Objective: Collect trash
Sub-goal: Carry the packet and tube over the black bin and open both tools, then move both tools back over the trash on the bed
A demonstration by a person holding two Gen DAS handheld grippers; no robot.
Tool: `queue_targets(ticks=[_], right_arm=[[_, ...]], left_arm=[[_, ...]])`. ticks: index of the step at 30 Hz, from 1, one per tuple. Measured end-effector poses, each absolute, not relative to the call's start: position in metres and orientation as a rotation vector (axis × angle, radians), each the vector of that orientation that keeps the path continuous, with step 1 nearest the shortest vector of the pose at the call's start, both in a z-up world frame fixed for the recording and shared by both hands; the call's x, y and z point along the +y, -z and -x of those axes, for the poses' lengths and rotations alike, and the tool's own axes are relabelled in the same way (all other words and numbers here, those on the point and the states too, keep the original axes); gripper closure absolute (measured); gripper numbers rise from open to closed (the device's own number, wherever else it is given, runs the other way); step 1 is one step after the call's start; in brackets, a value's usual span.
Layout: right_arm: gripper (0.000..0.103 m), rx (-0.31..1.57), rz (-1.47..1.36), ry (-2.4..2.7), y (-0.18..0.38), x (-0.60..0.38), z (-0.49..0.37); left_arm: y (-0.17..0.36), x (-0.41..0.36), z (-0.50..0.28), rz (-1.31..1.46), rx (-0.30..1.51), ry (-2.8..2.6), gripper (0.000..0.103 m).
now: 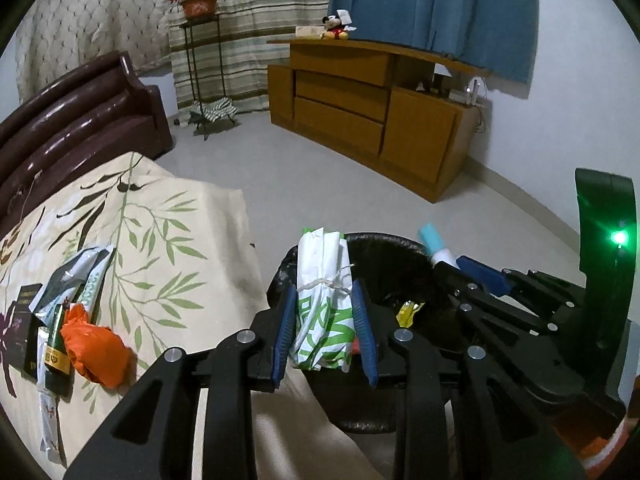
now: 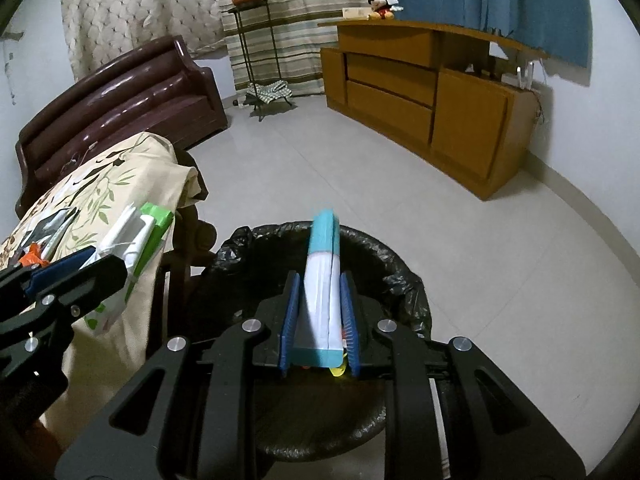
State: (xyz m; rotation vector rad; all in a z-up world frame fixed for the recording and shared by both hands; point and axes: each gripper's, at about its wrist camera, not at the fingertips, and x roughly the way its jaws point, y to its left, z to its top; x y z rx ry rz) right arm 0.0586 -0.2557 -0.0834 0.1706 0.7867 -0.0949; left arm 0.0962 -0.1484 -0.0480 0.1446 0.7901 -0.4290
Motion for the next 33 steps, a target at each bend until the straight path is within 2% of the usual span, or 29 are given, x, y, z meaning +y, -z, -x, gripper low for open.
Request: queue_targets(ticks=[2, 3, 13, 24, 33], right_arm=[[0.072, 0.788, -0.174, 0.100, 0.085, -0.256, -0.059], [0.072, 0.787, -0.174, 0.101, 0.085, -0.256, -0.058], [0.071, 0.777, -0.197, 0.120, 0.079, -0.257, -0.048], [0.058, 0.775, -0.213, 0.113, 0.070, -0.243, -0.041], [0.058, 0.777, -0.188, 0.054, 0.060, -0.207, -0.040]], left_arm=[[0.047, -0.149, -0.097, -0.136, 0.794, 0.425, 0.062], [0.047, -0.149, -0.098, -0.130, 0.793, 0.424, 0.059], [0.045, -0.144, -0.095, -0.115, 0.784, 0.419, 0.058], [0.034, -0.113, -0.087, -0.096, 0.770, 0.363, 0.052], [0.025, -0.064, -0.082, -0.068, 0.762, 0.276, 0.051]])
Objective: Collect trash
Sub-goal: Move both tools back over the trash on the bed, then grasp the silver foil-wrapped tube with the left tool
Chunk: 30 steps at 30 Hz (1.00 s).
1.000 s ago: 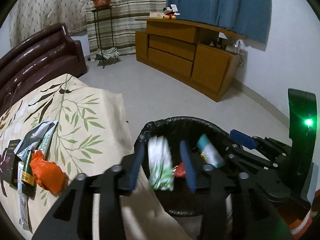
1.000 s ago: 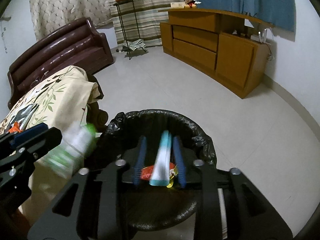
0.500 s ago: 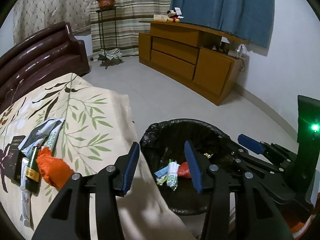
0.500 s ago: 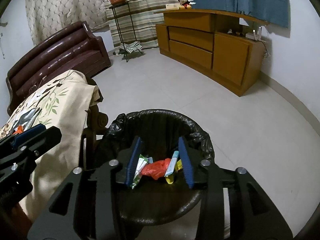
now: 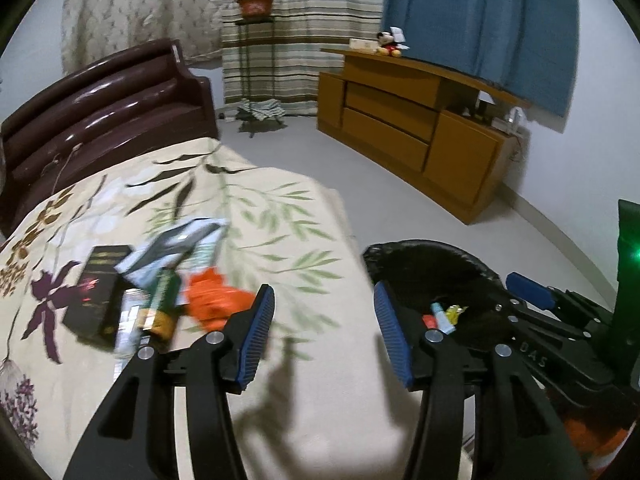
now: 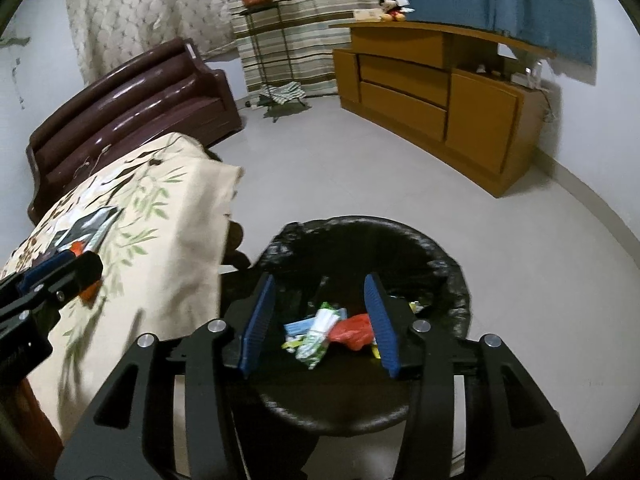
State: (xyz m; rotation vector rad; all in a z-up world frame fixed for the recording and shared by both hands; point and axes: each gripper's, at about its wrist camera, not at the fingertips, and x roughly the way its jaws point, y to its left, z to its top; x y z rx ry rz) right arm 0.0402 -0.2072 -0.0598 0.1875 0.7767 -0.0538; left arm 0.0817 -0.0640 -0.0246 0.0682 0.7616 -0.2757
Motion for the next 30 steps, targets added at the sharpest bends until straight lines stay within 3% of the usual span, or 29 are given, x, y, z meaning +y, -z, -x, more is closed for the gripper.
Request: queue_targets(ticks=[9, 30], right_arm=[[0.058, 0.769, -0.146, -0.020, 0.046, -0.165, -0.040], [0.057, 0.791, -0.067, -0.159, 0.038, -0.078, -0.041]], left_arm=[[0.018, -0.010, -0.071, -0.017, 0.755, 0.181, 0.047], [0.044, 0.068, -0.068, 0.045, 0.837, 0.081, 0.047]])
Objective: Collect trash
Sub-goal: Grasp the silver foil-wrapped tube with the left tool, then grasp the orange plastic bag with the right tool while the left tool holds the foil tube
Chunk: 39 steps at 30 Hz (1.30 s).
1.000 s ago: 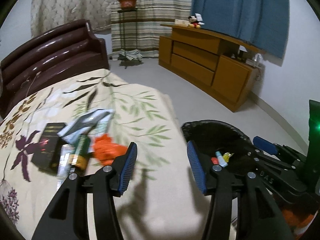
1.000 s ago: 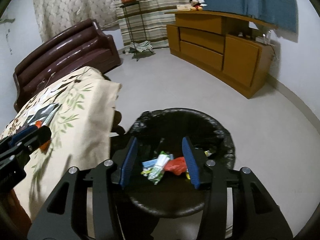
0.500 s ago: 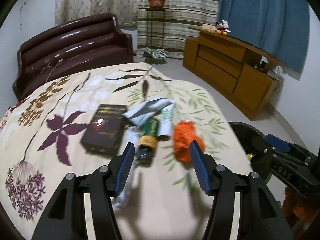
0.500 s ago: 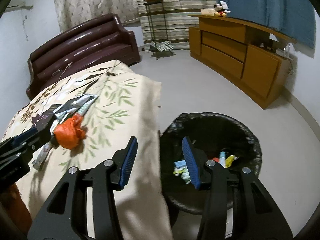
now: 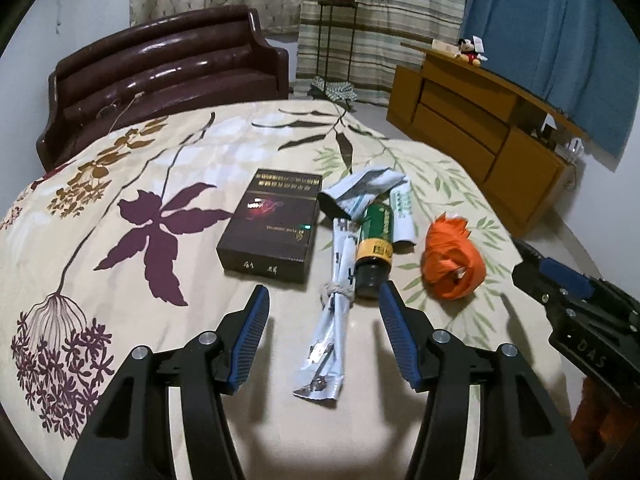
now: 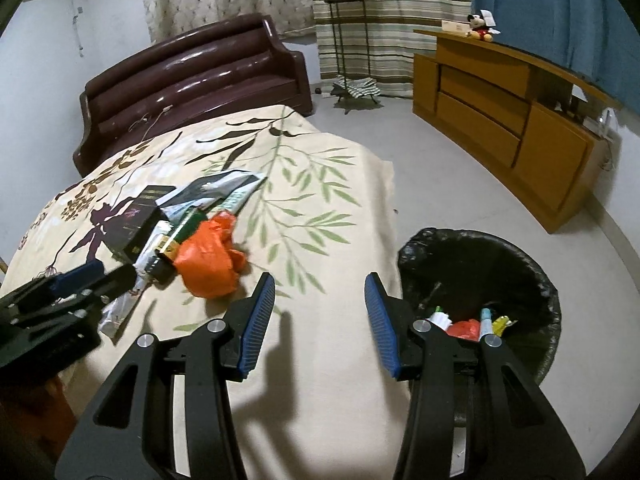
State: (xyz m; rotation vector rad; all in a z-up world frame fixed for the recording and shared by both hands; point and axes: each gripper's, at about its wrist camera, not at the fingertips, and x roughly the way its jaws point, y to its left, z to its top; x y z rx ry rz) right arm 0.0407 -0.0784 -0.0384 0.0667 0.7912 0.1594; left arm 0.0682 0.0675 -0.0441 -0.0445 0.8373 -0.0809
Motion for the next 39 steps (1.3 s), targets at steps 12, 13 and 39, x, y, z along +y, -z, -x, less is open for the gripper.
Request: queue_targets(ticks=[12, 13, 39], right_arm=[[0.057, 0.803, -0.053, -0.187, 0.040, -0.058, -0.049], [0.057, 0.804, -0.052, -0.189, 0.040, -0.057, -0.049], [0.051, 0.770, -0.035, -0.239, 0.023, -0.024, -0.053]], left_arm=[[0.056, 0.063, -0.075, -0.021, 0.914, 0.125, 0.077], [0.056, 0.064, -0.074, -0.017, 0.912, 0.130, 0.084], [0.025, 0.139, -0.058, 0.093, 0.797, 0.023, 0.087]])
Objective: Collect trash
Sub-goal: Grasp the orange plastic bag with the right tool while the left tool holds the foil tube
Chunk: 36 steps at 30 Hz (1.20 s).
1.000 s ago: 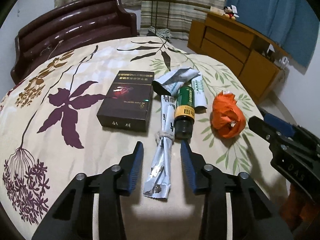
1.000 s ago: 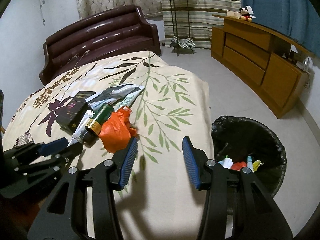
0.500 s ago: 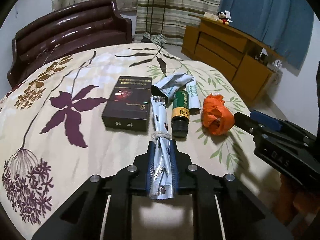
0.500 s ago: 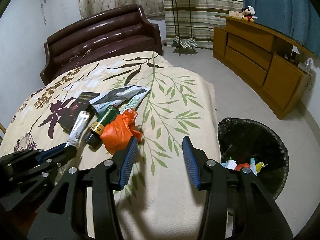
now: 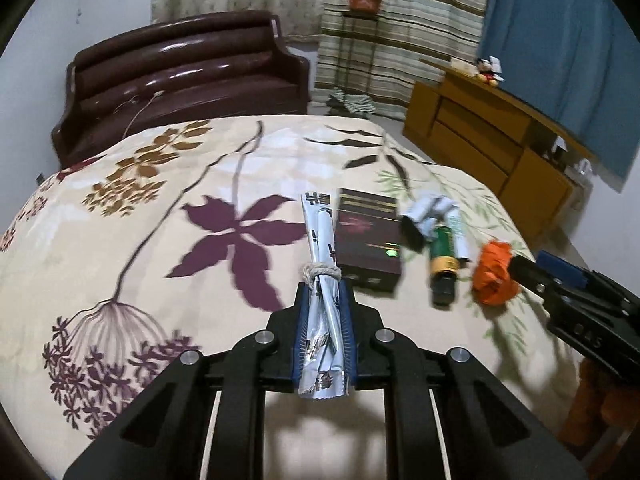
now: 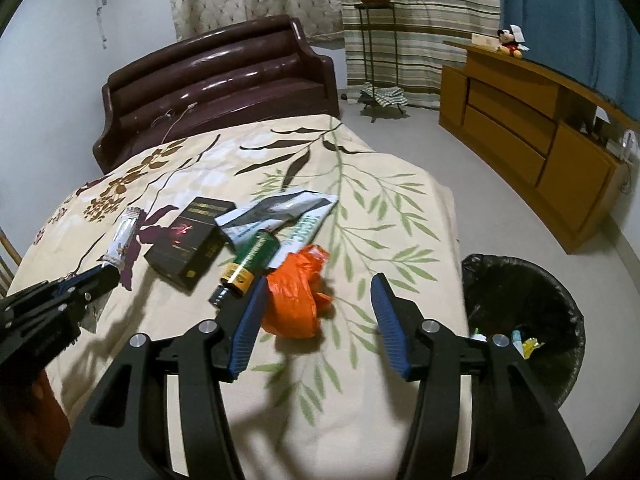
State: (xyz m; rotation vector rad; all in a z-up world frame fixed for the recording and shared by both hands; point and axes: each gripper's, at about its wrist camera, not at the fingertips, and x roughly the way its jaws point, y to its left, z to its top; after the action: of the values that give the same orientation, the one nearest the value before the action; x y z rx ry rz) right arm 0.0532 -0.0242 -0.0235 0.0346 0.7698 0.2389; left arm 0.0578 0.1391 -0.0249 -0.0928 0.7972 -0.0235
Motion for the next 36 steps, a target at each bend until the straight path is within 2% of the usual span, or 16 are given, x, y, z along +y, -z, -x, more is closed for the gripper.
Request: queue_targets(ticks=[17, 19, 21, 36], right_arm=[[0.050, 0.838, 0.010, -0.265, 0.042, 0.003, -0.070], [0.051, 0.851, 0.005, -0.272, 0.044, 0.004, -0.071], [0.061, 0.861, 0.006, -0.279, 0.047, 0.007, -0.072], [0.061, 0.797, 0.004, -0.224, 0.035, -0.018, -0.058]], left_arm=[[0.032, 0.166, -0.057, 0.129, 0.803, -0.009, 0.087], [0.033, 0.167, -0.057, 0.131, 0.804, -0.010, 0.087], [0.034, 0.168, -0.058, 0.133, 0.806, -0.011, 0.087], [0.030, 0.143, -0.055, 0.122, 0.783, 0.039, 0.087]])
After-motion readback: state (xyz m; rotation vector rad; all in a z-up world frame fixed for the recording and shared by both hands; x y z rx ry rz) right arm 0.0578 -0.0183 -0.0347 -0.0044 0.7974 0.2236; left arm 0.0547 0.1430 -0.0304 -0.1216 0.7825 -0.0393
